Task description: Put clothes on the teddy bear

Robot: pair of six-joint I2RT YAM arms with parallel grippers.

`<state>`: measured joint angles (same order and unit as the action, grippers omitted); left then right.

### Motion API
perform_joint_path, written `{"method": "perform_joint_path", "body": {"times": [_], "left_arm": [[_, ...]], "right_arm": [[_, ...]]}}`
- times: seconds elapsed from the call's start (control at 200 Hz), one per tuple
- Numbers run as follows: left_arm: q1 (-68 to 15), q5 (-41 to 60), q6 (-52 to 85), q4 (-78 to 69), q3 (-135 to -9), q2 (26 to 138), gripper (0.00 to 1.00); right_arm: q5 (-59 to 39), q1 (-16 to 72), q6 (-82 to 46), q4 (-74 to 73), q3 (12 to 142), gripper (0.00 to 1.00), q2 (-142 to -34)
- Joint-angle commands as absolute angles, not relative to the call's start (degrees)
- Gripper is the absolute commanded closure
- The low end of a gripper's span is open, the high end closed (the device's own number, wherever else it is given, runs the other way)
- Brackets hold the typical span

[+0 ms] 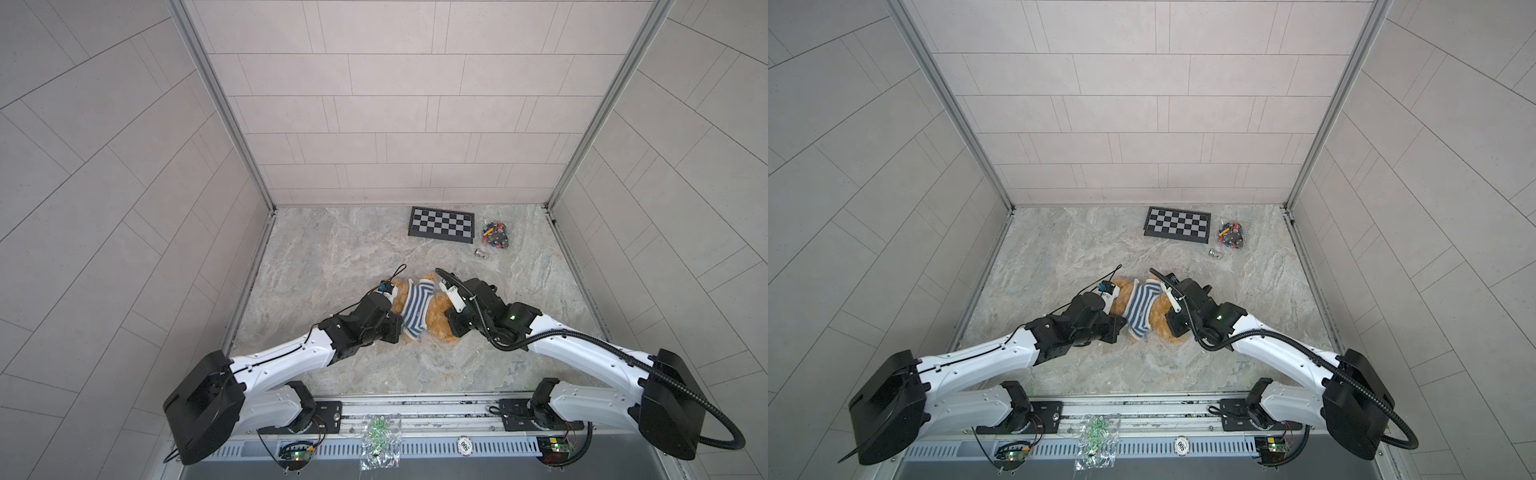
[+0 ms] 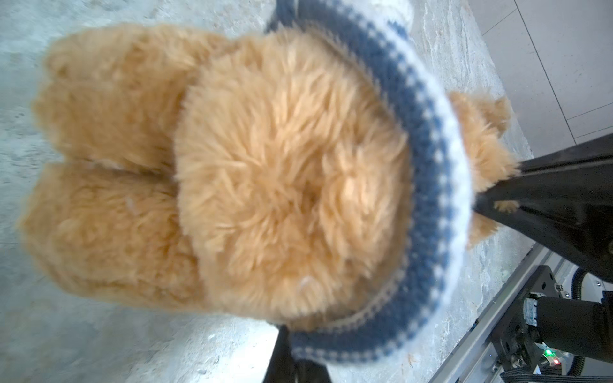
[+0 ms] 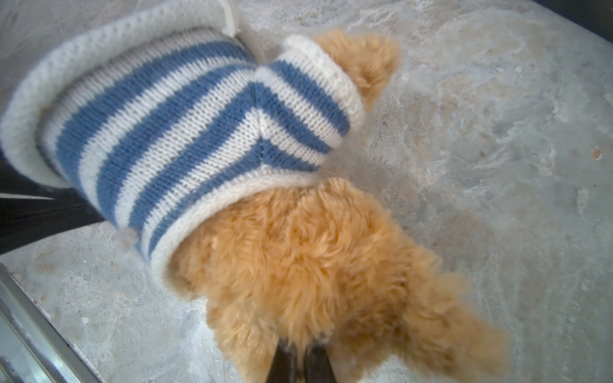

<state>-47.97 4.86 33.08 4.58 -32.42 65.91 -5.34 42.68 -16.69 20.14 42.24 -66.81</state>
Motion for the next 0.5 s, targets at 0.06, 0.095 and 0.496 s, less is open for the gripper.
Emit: {"method": "perform_joint_path", "body": {"times": [0.06,0.095,0.496], "left_arm": [[-45.0,2.0,31.8,10.3,-30.4,60.9,1.0],[-44.5,2.0,31.6,11.0,-30.3,60.2,1.0],[-45.6,3.9,28.9,14.9,-32.1,57.6,1.0]], "right_arm": [[-6.8,41.8,-11.5,26.4,45.1,1.0,-66.4],[-6.9,41.5,-11.0,27.1,45.3,1.0,-66.5],[-12.3,38.5,-7.6,28.2,46.8,1.0,-69.2]]}}
